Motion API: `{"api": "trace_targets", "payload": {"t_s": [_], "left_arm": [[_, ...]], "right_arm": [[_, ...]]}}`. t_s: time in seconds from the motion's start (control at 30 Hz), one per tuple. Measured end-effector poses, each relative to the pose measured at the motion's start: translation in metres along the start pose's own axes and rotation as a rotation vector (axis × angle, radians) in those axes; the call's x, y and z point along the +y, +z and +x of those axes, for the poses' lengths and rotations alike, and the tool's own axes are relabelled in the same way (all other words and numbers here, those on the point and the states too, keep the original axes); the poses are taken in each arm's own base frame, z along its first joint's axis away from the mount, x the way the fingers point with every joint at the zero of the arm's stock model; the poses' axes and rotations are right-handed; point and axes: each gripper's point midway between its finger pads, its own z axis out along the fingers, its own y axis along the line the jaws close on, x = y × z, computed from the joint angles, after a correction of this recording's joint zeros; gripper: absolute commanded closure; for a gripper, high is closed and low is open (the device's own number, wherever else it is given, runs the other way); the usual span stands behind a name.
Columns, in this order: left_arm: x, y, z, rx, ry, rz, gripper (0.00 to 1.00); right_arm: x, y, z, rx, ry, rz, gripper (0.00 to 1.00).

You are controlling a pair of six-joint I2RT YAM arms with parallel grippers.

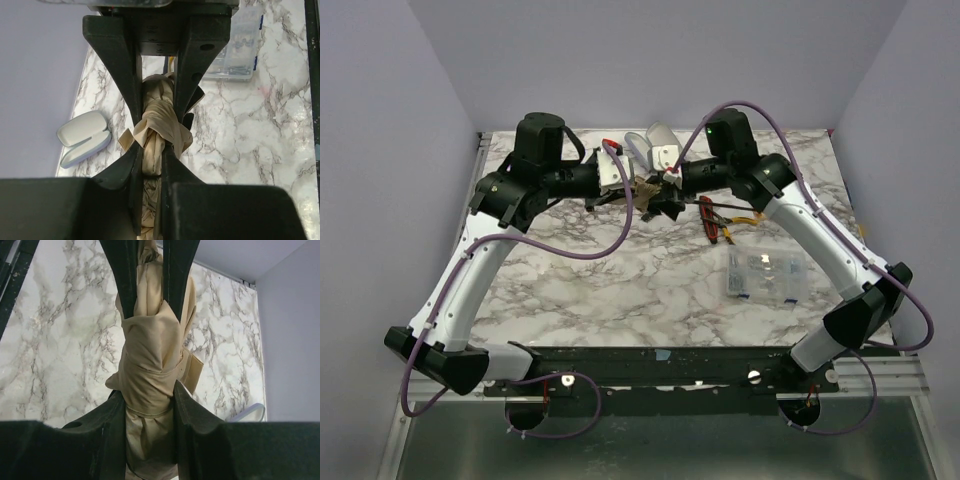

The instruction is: Open the umbrella

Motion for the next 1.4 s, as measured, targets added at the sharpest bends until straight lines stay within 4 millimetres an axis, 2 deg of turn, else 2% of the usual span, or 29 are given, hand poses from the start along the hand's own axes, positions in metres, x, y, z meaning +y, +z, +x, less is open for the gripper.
{"api": "trace_targets", "payload": {"t_s": [0.2,0.3,0.33,0.4,0.57,0.7,0.83,0.97,1.07,1.13,1.27,1.4], "left_arm": [[0.002,0.005,0.021,0.008,-0.053,-0.047,1.00],[0.012,0.004,0.036,0.042,-0.080,-0.106,1.00],[0.017,0.003,0.039,0.048,-0.083,-0.126,1.00],[0.030,-0.002,0.042,0.059,-0.081,-0.184,1.00],[0.073,-0.016,0.032,0.036,0.000,-0.368,1.00],[0.089,-0.027,0.019,-0.003,0.068,-0.476,1.00],[0.098,-0.044,-0.005,-0.073,0.204,-0.589,1.00],[0.091,-0.049,-0.028,-0.131,0.429,-0.663,1.00],[0.081,-0.037,-0.033,-0.151,0.583,-0.676,1.00],[0.076,-0.026,-0.028,-0.141,0.665,-0.671,1.00],[0.069,-0.010,-0.024,-0.126,0.774,-0.662,1.00],[0.065,-0.007,-0.037,-0.134,0.872,-0.706,1.00]], "right_arm": [[-0.001,0.003,0.020,0.029,0.066,0.089,0.33],[-0.017,-0.002,0.024,0.038,0.119,0.186,0.20],[-0.023,-0.005,0.023,0.033,0.135,0.218,0.18],[-0.041,-0.017,0.021,0.018,0.178,0.300,0.16],[-0.083,-0.065,0.006,-0.077,0.345,0.528,0.15],[-0.096,-0.089,-0.009,-0.182,0.524,0.610,0.15],[-0.096,-0.088,-0.021,-0.278,0.705,0.593,0.13],[-0.099,-0.080,-0.031,-0.387,0.902,0.545,0.13],[-0.103,-0.073,-0.036,-0.463,1.066,0.510,0.12],[-0.105,-0.069,-0.041,-0.507,1.132,0.473,0.10],[-0.108,-0.072,-0.058,-0.585,1.172,0.415,0.12],[-0.111,-0.075,-0.059,-0.610,1.190,0.425,0.16]]}}
